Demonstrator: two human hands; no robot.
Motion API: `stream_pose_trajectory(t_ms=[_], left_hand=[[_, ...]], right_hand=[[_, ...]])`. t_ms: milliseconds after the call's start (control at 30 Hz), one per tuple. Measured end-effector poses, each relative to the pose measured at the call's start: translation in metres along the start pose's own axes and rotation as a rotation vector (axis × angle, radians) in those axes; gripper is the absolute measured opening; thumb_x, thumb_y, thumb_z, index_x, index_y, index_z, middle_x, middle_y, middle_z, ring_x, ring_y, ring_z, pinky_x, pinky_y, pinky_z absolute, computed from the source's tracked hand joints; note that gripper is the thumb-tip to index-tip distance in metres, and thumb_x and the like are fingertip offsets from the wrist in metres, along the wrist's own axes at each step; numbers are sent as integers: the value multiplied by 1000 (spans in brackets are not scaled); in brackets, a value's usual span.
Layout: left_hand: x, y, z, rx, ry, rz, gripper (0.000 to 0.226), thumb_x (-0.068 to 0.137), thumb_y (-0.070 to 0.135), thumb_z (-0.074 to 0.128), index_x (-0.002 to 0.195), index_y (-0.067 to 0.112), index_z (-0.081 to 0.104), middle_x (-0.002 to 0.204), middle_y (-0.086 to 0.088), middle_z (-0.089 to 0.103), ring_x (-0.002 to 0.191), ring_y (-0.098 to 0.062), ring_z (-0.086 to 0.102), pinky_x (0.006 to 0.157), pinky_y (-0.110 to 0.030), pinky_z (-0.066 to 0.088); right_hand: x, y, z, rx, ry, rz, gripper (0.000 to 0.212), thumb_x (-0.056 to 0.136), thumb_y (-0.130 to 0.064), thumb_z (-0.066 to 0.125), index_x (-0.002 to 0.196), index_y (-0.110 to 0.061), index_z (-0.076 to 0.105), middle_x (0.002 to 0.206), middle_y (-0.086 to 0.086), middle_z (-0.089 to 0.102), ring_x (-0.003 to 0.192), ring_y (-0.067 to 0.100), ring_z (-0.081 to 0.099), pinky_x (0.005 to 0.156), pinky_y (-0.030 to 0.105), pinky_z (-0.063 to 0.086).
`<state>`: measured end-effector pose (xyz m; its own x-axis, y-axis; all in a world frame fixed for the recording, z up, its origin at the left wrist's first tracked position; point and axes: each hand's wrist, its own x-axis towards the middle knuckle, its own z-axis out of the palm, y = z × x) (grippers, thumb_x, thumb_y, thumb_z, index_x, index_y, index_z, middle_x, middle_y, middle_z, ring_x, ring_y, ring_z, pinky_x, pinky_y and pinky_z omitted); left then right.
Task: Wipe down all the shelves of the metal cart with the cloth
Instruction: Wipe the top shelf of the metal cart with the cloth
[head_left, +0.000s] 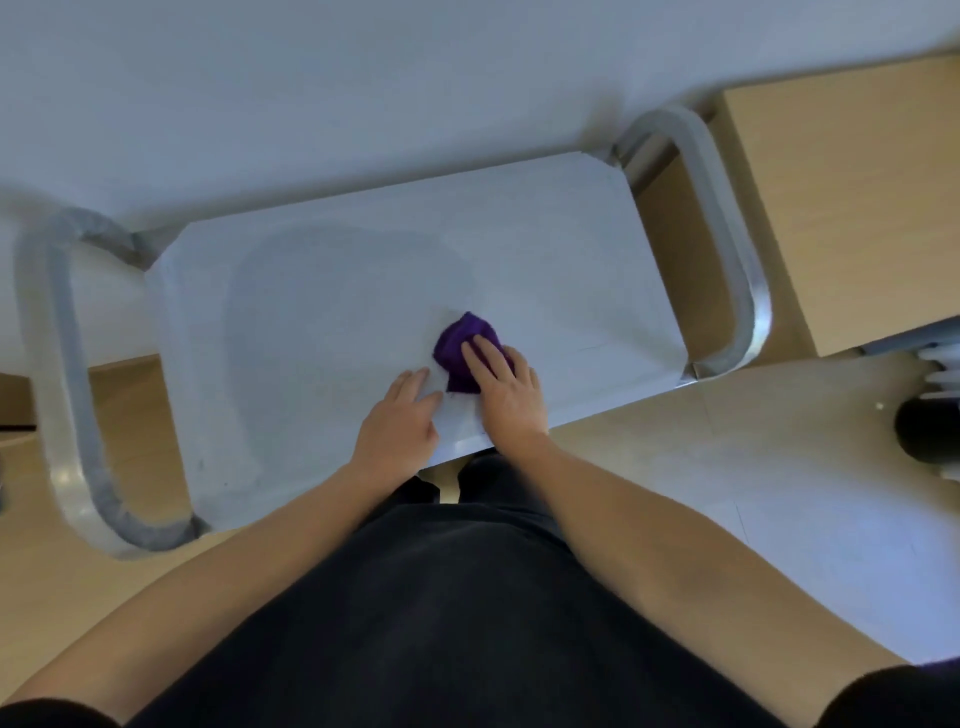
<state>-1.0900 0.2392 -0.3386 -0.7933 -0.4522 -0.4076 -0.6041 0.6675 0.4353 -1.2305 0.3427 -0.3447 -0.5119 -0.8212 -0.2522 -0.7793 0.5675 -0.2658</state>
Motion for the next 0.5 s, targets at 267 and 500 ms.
stream_pose_trajectory(t_ms=[267,500], left_hand=[[20,28,5,94,-36,110,43,91,9,49,134,12,53,159,-4,25,148,-22,19,98,-40,48],[30,42,5,91,19,99,34,81,5,59,115,4,65,143,-17,44,133,-34,41,92,-48,51]], right_hand=[[-17,142,-43,92,140,673,74,87,5,43,151,-25,23,158,-3,22,137,31,25,109,46,29],[-8,38,0,106,107,208,70,77,0,53,143,-21,42,150,0,40,127,35,40,100,48,38]])
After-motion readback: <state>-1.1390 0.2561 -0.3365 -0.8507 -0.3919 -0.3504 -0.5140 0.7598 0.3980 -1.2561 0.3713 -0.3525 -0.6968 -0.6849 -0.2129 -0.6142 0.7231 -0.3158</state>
